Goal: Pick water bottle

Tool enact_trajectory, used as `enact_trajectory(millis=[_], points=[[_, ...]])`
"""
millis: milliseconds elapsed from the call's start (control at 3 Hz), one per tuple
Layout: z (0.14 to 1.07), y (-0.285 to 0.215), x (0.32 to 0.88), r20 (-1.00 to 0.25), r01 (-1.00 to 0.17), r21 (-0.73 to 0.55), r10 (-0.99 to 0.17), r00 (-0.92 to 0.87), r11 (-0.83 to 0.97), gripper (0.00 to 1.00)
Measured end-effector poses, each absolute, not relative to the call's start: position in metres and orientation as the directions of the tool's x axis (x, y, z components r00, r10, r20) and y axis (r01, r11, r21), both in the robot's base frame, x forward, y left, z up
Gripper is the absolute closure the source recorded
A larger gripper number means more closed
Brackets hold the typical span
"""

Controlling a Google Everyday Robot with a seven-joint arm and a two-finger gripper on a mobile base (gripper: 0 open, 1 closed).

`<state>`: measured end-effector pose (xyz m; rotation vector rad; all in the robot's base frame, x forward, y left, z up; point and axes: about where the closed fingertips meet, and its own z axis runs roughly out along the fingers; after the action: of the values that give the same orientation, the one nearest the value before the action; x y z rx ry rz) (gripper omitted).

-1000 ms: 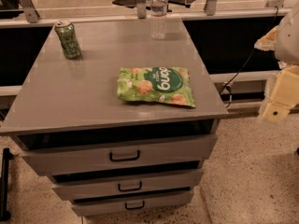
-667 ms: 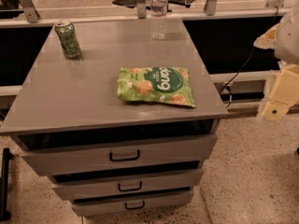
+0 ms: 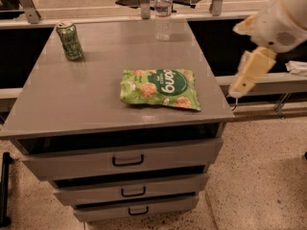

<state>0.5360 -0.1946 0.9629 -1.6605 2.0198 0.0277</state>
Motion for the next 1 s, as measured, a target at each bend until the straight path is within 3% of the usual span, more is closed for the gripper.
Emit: enact_trajectory(millis=[667, 1000], points=[[0.977, -0.146, 0.672, -0.635, -0.876, -0.379, -0.772, 0.011, 0.299, 0.0], [0.977, -0.146, 0.672, -0.635, -0.876, -0.379, -0.772, 0.011, 0.299, 0.0]])
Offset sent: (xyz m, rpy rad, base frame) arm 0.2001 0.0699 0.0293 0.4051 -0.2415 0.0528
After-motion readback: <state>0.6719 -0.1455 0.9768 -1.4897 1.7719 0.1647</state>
